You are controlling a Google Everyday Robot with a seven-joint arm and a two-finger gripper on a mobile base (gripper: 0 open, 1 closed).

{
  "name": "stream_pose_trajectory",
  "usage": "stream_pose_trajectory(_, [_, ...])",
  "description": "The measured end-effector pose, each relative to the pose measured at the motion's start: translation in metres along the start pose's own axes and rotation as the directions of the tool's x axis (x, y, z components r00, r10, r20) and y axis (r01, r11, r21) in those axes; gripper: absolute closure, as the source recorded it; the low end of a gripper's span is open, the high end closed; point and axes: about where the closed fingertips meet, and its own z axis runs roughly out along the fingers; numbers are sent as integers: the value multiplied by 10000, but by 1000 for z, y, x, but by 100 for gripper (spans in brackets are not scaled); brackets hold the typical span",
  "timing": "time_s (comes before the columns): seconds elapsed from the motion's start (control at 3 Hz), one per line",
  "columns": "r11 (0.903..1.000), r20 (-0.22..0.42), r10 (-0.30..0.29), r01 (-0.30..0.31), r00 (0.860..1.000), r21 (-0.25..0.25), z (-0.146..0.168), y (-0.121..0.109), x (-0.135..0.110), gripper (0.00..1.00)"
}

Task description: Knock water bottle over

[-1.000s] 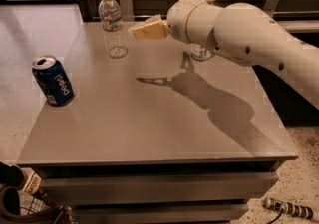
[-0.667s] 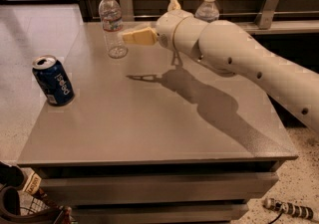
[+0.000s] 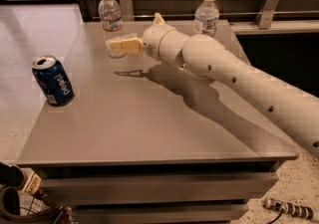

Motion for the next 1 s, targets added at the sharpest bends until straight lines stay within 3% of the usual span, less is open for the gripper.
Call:
stream_pose_trajectory(0.33, [9986, -113, 291, -296, 9995, -427, 22, 6, 10, 0])
stream_pose_trajectory(1.0, [9948, -74, 305, -311, 9995, -972, 54, 10, 1, 4])
